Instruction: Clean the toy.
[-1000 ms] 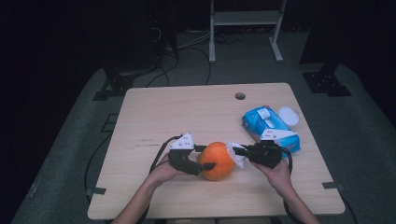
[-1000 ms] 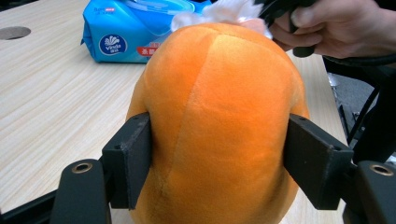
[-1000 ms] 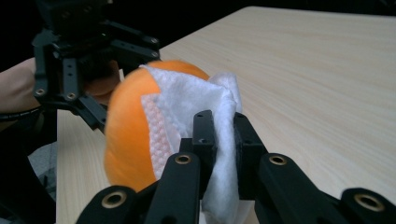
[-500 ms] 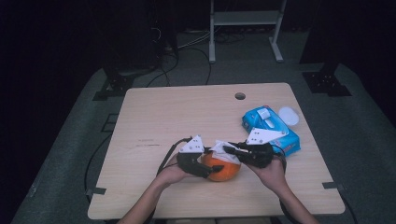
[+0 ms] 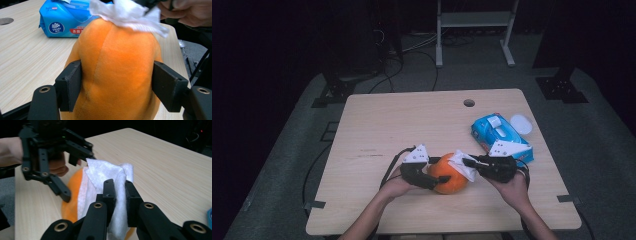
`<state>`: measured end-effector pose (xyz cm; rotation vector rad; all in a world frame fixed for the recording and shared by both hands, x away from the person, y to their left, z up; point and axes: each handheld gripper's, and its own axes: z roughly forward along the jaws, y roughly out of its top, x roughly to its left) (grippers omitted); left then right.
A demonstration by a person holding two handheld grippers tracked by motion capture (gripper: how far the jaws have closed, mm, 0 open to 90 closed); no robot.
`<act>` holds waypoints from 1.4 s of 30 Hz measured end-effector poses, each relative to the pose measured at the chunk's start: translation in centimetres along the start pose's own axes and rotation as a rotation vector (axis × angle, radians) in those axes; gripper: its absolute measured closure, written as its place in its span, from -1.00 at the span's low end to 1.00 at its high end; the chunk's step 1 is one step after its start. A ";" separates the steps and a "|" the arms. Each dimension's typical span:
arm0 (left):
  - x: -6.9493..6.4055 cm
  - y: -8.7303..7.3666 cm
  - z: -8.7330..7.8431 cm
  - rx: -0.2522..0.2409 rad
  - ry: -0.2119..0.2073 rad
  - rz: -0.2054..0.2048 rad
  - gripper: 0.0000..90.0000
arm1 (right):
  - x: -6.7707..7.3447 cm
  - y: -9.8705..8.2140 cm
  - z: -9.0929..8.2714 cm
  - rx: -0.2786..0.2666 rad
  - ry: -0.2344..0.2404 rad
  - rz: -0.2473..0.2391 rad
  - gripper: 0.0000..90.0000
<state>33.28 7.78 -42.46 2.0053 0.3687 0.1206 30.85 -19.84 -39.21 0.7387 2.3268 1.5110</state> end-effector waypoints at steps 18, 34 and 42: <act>0.6 -0.3 0.0 -0.008 -0.025 0.017 -0.44 | 0.1 -0.5 -0.1 -0.006 0.022 -0.014 0.81; -1.4 0.2 1.0 0.021 -0.014 0.051 -0.40 | 1.8 1.9 1.6 0.017 0.018 -0.142 0.81; -1.0 0.0 0.8 0.008 -0.024 0.033 -0.40 | 0.1 0.9 0.0 0.041 -0.040 -0.088 0.81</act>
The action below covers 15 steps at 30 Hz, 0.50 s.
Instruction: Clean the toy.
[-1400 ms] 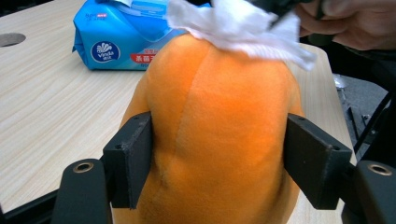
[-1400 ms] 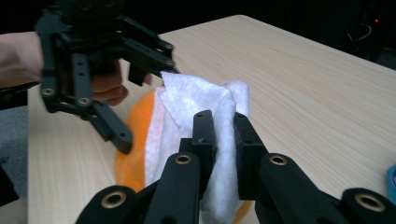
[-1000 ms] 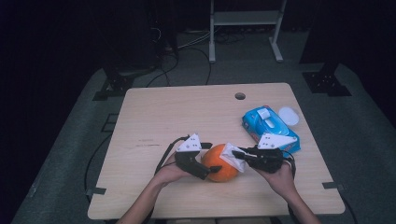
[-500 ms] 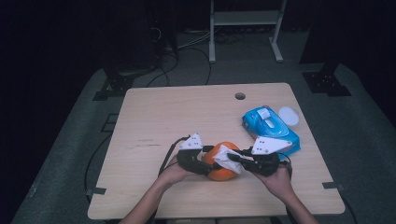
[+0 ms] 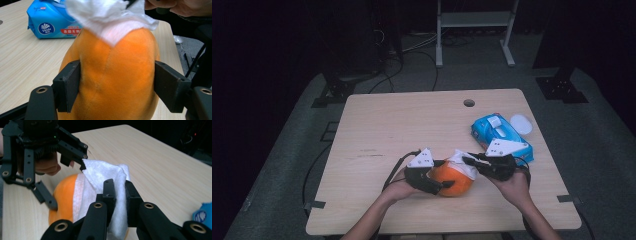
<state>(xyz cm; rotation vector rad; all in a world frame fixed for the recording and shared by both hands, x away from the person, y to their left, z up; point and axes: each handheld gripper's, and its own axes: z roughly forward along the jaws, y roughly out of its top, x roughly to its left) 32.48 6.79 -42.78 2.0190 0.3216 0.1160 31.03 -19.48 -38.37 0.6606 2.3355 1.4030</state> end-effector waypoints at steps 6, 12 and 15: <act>-0.8 0.3 0.5 0.021 0.005 0.062 -0.39 | 0.9 0.1 -0.5 0.011 0.022 -0.011 0.81; -1.9 0.6 0.8 0.059 -0.005 0.142 -0.39 | 2.0 1.4 1.2 0.046 0.080 -0.055 0.81; -2.0 0.4 0.9 0.054 -0.020 0.150 -0.37 | 1.5 1.6 1.7 0.061 0.073 -0.039 0.82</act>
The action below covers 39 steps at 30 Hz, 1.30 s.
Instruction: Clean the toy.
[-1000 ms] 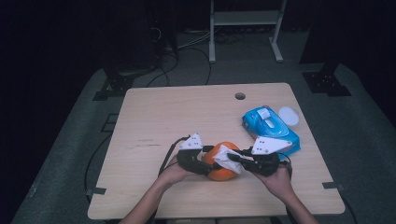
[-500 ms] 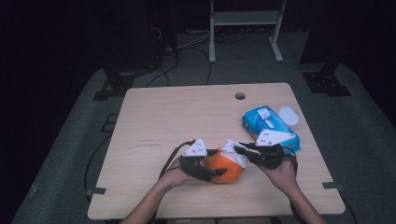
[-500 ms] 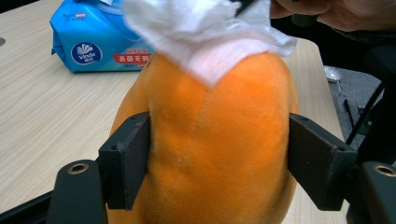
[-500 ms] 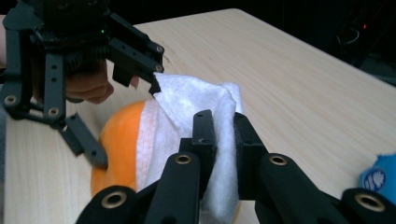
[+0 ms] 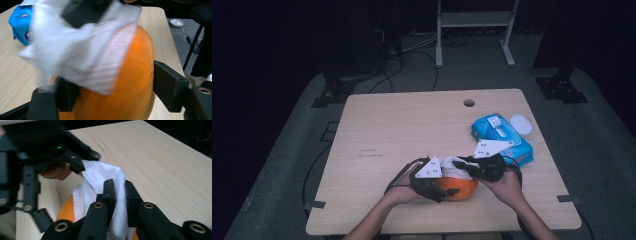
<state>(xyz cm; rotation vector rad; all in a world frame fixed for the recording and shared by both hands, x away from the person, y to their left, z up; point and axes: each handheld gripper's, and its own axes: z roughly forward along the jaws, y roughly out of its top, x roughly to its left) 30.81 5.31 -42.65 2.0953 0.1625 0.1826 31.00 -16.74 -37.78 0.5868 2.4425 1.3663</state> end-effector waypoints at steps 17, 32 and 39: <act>2.3 -1.4 -1.2 -0.053 0.000 -0.120 -0.36 | -3.6 -4.5 -2.2 -0.056 0.027 0.237 0.81; 4.1 -2.3 -2.2 -0.073 0.050 -0.254 -0.41 | -2.4 -4.3 -2.2 -0.075 0.064 0.218 0.81; 3.4 -1.9 -1.6 -0.058 0.038 -0.224 -0.43 | -1.1 -2.4 -1.6 -0.096 0.078 0.154 0.81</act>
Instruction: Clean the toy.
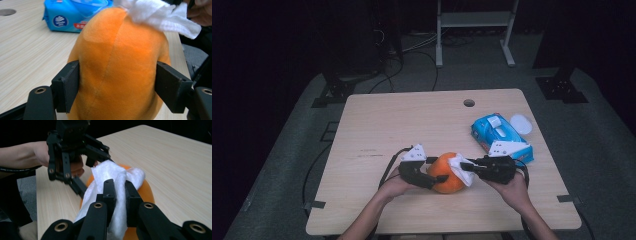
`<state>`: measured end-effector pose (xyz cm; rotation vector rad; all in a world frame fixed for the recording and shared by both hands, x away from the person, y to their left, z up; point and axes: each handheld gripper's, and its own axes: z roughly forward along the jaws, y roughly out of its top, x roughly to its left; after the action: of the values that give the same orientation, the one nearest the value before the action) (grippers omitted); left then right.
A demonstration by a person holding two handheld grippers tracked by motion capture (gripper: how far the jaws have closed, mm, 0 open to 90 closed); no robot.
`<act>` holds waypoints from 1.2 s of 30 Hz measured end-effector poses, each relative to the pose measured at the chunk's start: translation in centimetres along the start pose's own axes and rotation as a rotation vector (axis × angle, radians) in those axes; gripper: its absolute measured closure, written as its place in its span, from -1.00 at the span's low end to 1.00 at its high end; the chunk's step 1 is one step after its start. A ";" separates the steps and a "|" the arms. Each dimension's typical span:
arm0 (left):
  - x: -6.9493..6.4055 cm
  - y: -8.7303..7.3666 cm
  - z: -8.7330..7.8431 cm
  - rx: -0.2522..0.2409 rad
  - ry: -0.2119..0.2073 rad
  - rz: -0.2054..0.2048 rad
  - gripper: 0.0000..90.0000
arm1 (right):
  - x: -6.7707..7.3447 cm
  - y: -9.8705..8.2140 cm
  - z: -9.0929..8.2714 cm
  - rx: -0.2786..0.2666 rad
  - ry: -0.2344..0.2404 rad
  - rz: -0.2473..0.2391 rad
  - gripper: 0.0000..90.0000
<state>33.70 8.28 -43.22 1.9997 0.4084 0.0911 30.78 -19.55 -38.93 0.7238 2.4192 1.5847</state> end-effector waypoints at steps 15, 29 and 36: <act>-0.5 0.0 0.1 0.017 -0.036 0.045 -0.43 | -2.4 0.6 1.3 -0.007 -0.046 0.048 0.81; 1.0 -0.5 -0.5 -0.002 -0.044 -0.038 -0.50 | -3.4 -3.3 -0.3 0.006 -0.027 0.167 0.81; 0.6 -0.3 -0.4 0.009 -0.023 -0.037 -0.49 | -1.5 -1.9 -0.6 -0.009 -0.022 0.088 0.81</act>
<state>34.15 8.90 -43.37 1.9994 0.4311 0.0430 31.29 -21.33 -40.58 0.8528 2.3942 1.6089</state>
